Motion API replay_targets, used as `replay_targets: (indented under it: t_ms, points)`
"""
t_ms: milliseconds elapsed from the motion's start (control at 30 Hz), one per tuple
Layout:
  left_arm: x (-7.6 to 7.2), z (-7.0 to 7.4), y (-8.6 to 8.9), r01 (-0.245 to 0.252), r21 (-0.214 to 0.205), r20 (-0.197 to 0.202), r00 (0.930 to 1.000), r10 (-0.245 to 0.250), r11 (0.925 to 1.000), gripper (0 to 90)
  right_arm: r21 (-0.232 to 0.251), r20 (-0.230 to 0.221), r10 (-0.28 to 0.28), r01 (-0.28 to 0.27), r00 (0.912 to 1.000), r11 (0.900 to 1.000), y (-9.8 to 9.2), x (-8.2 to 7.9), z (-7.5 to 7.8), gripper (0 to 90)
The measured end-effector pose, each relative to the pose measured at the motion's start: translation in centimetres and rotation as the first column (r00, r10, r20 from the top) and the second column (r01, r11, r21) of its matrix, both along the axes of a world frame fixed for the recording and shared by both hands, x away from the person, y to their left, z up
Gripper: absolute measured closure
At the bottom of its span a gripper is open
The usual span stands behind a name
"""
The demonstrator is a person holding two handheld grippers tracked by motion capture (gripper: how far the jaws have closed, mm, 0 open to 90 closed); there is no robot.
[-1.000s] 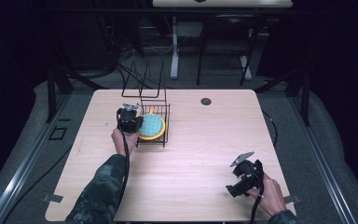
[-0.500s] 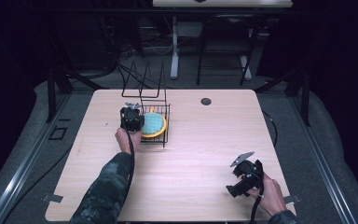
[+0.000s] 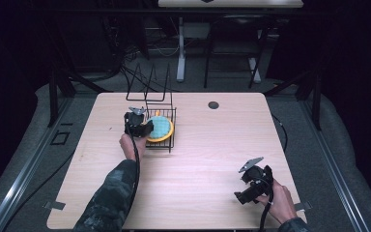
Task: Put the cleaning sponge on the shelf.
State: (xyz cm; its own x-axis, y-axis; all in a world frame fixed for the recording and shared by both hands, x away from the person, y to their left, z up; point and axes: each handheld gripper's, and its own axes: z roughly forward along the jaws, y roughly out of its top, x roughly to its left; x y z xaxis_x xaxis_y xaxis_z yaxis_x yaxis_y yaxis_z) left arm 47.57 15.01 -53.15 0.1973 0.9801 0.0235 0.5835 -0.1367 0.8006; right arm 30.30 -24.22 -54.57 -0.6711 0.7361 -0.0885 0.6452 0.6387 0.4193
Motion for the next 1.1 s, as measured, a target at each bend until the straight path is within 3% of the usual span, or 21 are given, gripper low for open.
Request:
replay_targets:
  t_ms: [100, 167, 367, 533, 800, 1100]
  points:
    - [-0.3, 0.0, 0.5, -0.002, -0.032, -0.012, 0.9999, 0.001, 0.9995, 36.4, 0.003, -0.002, 0.001, -0.001, 1.0000, 1.0000, 0.0, 0.0, 0.0, 0.0]
    - [-0.6, -0.1, 0.5, 0.007, -0.020, -0.003, 1.0000, -0.007, 0.9998, 30.6, 0.003, -0.003, 0.001, -0.001, 1.0000, 1.0000, 0.0, 0.0, 0.0, 0.0]
    - [-1.7, 0.3, 1.0, 0.025, -0.031, 0.001, 0.9997, -0.025, 0.9992, 19.2, -0.001, -0.002, -0.001, 0.001, 1.0000, 1.0000, 0.0, 0.0, 0.0, 0.0]
    - [-2.5, 1.3, 1.7, 0.050, -0.028, 0.014, 0.9987, -0.050, 0.9984, 15.8, -0.002, -0.003, 0.001, -0.001, 1.0000, 1.0000, 0.0, 0.0, 0.0, 0.0]
    - [-4.5, 2.2, 3.3, 0.099, -0.029, -0.001, 0.9951, -0.099, 0.9947, 9.5, -0.002, -0.005, 0.000, 0.000, 1.0000, 1.0000, 0.1, 0.0, 0.0, 0.0]
    - [-8.1, 4.1, 5.1, 0.145, -0.037, -0.016, 0.9893, -0.145, 0.9888, 0.9, -0.006, -0.003, 0.001, -0.001, 1.0000, 1.0000, 0.1, 0.0, -0.1, 0.0]
